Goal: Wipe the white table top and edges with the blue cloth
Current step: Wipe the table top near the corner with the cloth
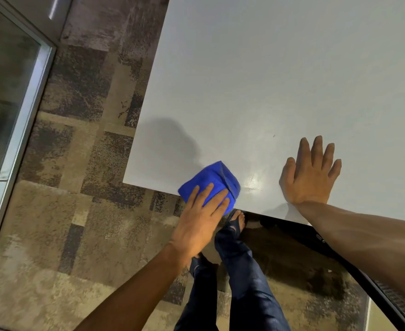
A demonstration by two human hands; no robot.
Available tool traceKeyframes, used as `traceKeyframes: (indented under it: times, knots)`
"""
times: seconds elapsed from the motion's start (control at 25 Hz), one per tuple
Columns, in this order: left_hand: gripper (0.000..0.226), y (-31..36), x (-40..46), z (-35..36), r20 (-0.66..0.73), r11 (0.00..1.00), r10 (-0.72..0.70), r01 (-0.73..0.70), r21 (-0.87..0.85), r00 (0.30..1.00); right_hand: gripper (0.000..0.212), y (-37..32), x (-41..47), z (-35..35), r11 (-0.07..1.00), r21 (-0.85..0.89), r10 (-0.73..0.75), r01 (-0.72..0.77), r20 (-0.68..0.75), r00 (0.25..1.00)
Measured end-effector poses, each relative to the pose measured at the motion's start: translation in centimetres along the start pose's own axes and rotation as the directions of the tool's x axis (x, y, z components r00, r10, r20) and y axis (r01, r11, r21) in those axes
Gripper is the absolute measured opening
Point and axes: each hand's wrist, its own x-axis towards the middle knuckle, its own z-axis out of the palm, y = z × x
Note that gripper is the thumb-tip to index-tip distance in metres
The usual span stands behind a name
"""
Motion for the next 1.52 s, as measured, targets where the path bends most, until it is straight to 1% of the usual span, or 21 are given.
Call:
traceKeyframes:
  times: [0.04,0.2,0.36,0.48,0.56,0.6,0.64,0.72,0.76,0.8,0.84,0.88,1.0,1.04,1.12,1.16,1.2,1.28,1.36,1.52]
  knots:
    - [0.076,-0.8,-0.3,-0.1,0.002,0.999,-0.032,0.032,-0.002,0.999,0.063,0.0,0.0,0.0,1.0,-0.001,0.003,-0.003,0.001,1.0]
    - [0.078,-4.2,-1.7,-0.5,0.023,0.993,-0.116,0.116,0.031,0.993,0.063,0.0,-0.2,-0.1,1.0,0.008,-0.001,0.001,0.012,1.0]
    - [0.074,-8.9,-2.9,-1.5,0.019,0.973,-0.228,0.228,0.026,0.973,0.063,-0.2,-0.2,-0.5,1.0,0.012,-0.004,0.004,0.028,1.0]
    - [0.068,-10.8,-2.0,-2.5,-0.025,0.958,-0.287,0.286,-0.027,0.958,0.064,-0.3,-0.2,-0.7,1.0,0.013,-0.004,0.003,0.038,0.999]
    - [0.065,-11.1,-0.5,-3.4,-0.09,0.956,-0.291,0.287,-0.056,0.952,0.064,-0.3,-0.2,-0.7,1.0,0.016,-0.004,0.003,0.038,0.999]
    - [0.068,-10.7,0.2,-3.7,-0.118,0.967,-0.254,0.252,-0.035,0.96,0.064,-0.3,-0.3,-0.7,1.0,0.014,-0.004,0.003,0.036,0.999]
    - [0.074,-9.9,1.0,-3.9,-0.138,0.982,-0.187,0.19,0.007,0.973,0.064,-0.3,-0.2,-0.6,1.0,0.009,-0.002,0.002,0.035,0.999]
    - [0.083,-6.7,2.3,-3.4,-0.144,0.996,0.023,-0.01,0.09,0.989,0.064,-0.3,-0.2,-0.6,1.0,0.003,0.002,-0.002,0.036,0.999]
    - [0.081,-4.8,2.7,-2.6,-0.132,0.985,0.155,-0.142,0.101,0.979,0.064,-0.3,-0.2,-0.6,1.0,0.0,0.003,-0.003,0.036,0.999]
    - [0.073,-3.1,3.1,-1.8,-0.109,0.961,0.271,-0.262,0.095,0.956,0.065,-0.2,-0.2,-0.6,1.0,-0.001,0.004,-0.004,0.035,0.999]
    - [0.065,-2.2,3.6,-1.1,-0.078,0.938,0.342,-0.334,0.097,0.937,0.065,-0.3,-0.2,-0.7,1.0,0.001,0.006,-0.006,0.033,0.999]
    - [0.063,-1.8,4.2,-0.6,-0.055,0.93,0.358,-0.35,0.115,0.932,0.065,-0.3,-0.2,-0.7,1.0,0.003,0.008,-0.008,0.03,1.0]
    - [0.072,-2.1,5.6,0.0,-0.008,0.944,0.27,-0.264,0.199,0.963,0.065,-0.4,-0.2,-0.7,1.0,-0.005,0.01,-0.01,0.027,1.0]
    - [0.076,-2.3,6.0,0.0,-0.005,0.948,0.25,-0.244,0.202,0.968,0.065,-0.4,-0.2,-0.7,1.0,-0.006,0.01,-0.01,0.027,1.0]
    - [0.084,-3.1,7.3,-0.2,-0.041,0.975,0.195,-0.19,0.116,0.98,0.065,-0.3,-0.3,-0.5,1.0,-0.009,0.012,-0.011,0.018,1.0]
    - [0.085,-3.8,8.4,-0.5,-0.073,0.989,0.14,-0.136,0.059,0.987,0.064,-0.2,-0.3,-0.4,1.0,-0.011,0.01,-0.01,0.012,1.0]
    - [0.084,-4.5,9.5,-1.0,-0.098,0.997,0.076,-0.075,0.013,0.992,0.064,-0.1,-0.2,-0.3,1.0,-0.015,0.008,-0.008,0.005,1.0]
    - [0.075,-6.1,11.9,-2.1,-0.124,0.999,-0.04,0.039,-0.011,0.991,0.064,0.1,-0.2,-0.1,1.0,-0.025,0.01,-0.01,-0.008,1.0]
    - [0.068,-7.6,13.9,-3.0,-0.146,0.994,-0.101,0.104,0.012,0.984,0.064,0.1,-0.3,0.1,0.999,-0.036,0.013,-0.013,-0.017,1.0]
    - [0.072,-12.5,16.9,-4.9,-0.125,0.97,-0.205,0.219,0.105,0.971,0.064,0.0,-0.3,-0.1,1.0,-0.014,0.007,-0.007,-0.013,1.0]
